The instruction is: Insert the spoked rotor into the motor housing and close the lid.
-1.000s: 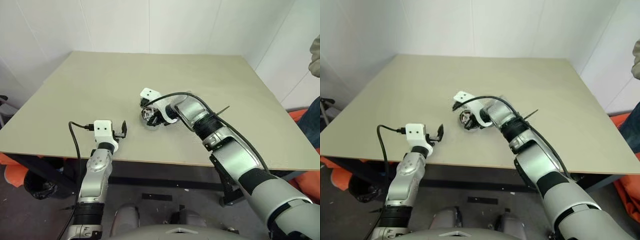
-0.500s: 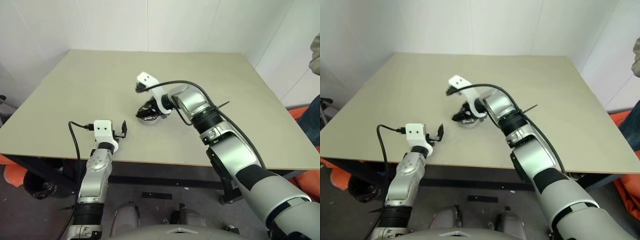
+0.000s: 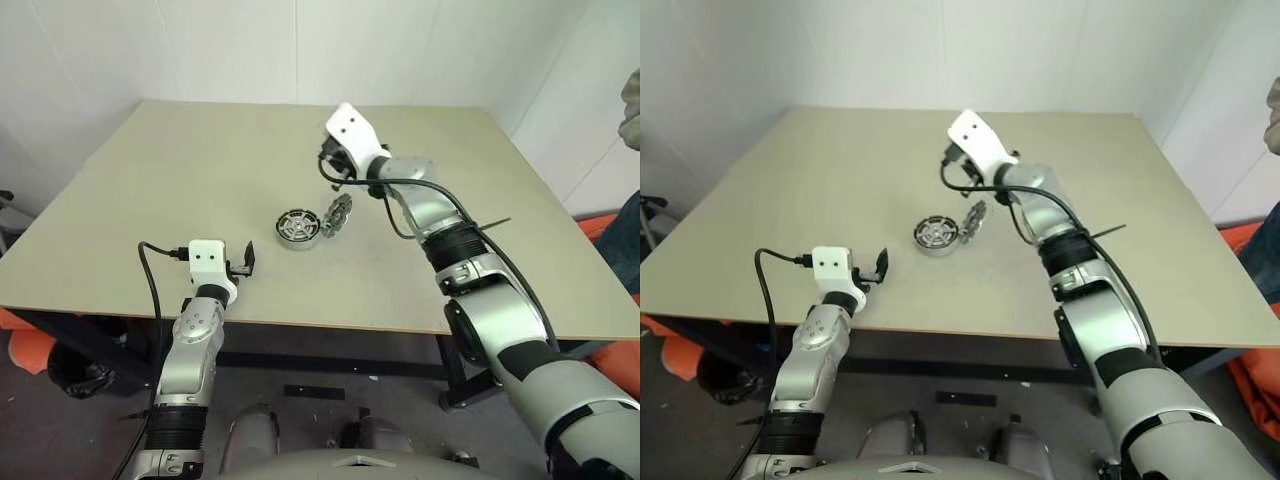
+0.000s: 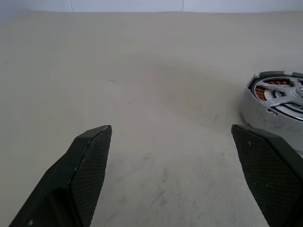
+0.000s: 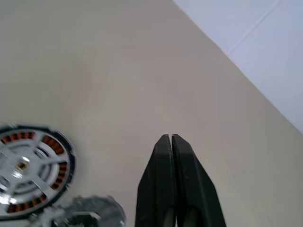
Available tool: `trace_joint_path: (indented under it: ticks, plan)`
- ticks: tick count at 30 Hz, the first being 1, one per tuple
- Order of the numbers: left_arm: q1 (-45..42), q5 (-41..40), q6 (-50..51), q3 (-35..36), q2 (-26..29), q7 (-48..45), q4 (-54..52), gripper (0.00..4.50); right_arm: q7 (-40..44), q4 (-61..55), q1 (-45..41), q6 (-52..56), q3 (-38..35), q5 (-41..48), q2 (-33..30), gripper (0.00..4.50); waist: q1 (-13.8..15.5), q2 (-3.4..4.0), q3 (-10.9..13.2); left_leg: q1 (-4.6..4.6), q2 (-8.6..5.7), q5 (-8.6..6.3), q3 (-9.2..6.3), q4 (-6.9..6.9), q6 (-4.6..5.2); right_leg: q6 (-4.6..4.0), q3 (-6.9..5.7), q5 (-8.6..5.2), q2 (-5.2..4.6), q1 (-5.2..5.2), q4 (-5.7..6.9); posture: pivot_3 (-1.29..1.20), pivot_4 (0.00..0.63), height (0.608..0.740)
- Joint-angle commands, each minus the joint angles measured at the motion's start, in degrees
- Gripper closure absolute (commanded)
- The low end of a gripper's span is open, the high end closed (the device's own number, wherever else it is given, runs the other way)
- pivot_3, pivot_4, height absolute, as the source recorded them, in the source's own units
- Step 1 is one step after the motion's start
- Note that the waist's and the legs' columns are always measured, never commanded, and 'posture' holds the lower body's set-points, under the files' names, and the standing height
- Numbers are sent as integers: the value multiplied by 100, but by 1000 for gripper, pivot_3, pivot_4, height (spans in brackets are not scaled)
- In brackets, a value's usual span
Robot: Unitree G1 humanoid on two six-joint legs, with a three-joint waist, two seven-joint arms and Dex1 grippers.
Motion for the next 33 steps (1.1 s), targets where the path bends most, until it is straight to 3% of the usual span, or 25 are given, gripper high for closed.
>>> trace_joint_path:
  ticks: [1,6,10,13,33]
  plan:
    - [-125,1,-19,-15,51,-37,-184,213,-124,0,-52,-198,-33,-112,-146,4461,-2,0,0,-4,0,0,0,0,0,0,0,0,0,-4,0,0,0,740]
    - [-161,1,-8,-12,64,-53,-171,213,188,-97,168,-114,198,-300,-355,4461,11,0,0,-5,-1,-3,0,0,6,-1,0,-1,0,-3,-2,0,0,740]
    - [-176,-3,-1,-6,82,-68,-179,213,1337,-846,747,324,730,-355,-616,4461,30,-1,0,-3,0,-13,0,2,25,-1,0,-1,0,6,-3,0,0,740]
    - [-175,-5,4,1,90,-72,-187,213,1619,-1224,938,590,828,-339,-668,4461,18,1,0,-7,0,-14,-1,6,27,0,0,0,0,1,-2,0,0,740]
    - [-179,-4,44,15,134,-118,-237,213,1219,-2106,1236,1330,274,343,2,4461,9,1,0,14,3,-14,0,7,27,-1,0,0,1,14,1,0,0,740]
